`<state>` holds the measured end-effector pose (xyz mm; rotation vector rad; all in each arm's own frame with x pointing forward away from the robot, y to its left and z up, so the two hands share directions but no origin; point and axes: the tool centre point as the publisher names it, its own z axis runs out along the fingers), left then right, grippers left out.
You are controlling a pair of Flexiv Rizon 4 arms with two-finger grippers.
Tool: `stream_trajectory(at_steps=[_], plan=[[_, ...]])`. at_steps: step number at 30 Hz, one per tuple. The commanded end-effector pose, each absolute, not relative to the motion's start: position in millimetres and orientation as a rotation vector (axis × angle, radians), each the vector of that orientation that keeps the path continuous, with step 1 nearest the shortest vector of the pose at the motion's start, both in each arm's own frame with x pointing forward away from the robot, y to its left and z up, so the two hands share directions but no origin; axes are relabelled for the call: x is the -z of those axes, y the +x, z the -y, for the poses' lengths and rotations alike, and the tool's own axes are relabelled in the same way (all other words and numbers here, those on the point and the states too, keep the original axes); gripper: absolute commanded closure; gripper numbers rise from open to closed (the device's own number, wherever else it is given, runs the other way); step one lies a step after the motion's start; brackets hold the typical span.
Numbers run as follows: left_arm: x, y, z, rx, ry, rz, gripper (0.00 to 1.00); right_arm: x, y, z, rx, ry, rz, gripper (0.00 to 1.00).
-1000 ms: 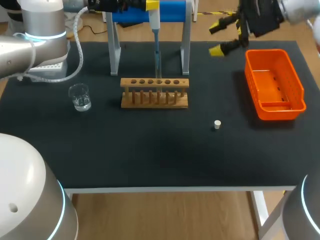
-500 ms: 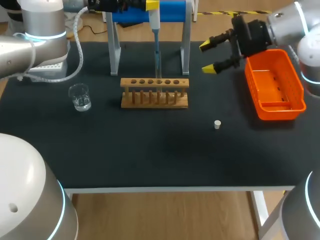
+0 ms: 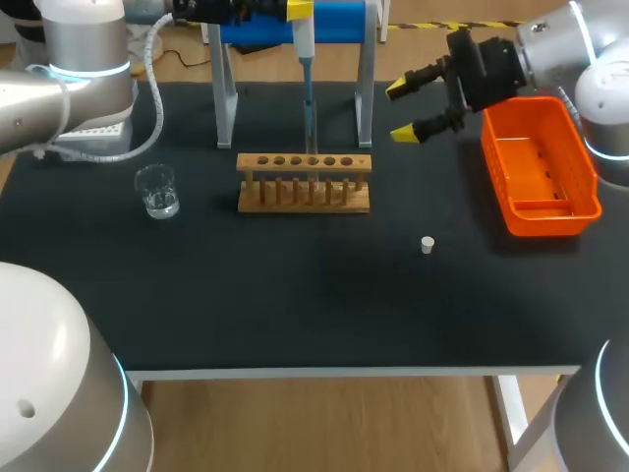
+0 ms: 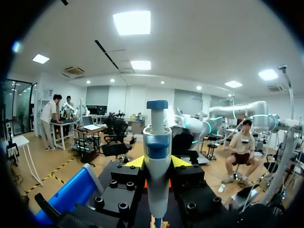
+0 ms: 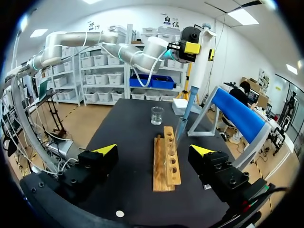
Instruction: Invert the test tube, pick up the pipette, mount the tip to pipette, aspirate from beaker and dispense into the tube, eject the tip, return the pipette, and cap with the stopper.
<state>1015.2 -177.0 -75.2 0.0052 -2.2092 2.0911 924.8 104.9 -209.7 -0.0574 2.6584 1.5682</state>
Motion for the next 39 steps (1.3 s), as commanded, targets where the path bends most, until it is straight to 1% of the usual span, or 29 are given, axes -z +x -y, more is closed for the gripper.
stream_trajectory(at_steps=[1,6,25,39], plan=[[74.4,1015.5,176.7,-2.089,0.005,2.21,1.0,210.1,924.8,-104.6,-1.567,-0.059,-2.659,0.0],[74.4,1015.5,176.7,-2.089,0.005,2.21,1.0,211.9,926.9,-113.0,-1.588,-0.06,-2.642,0.0],[74.4,1015.5,176.7,-2.089,0.005,2.21,1.0,221.6,982.2,-180.5,-1.659,-0.298,-2.542,0.0],[74.4,1015.5,176.7,-2.089,0.005,2.21,1.0,246.3,1011.3,-220.3,-1.618,-0.304,-2.604,0.0]])
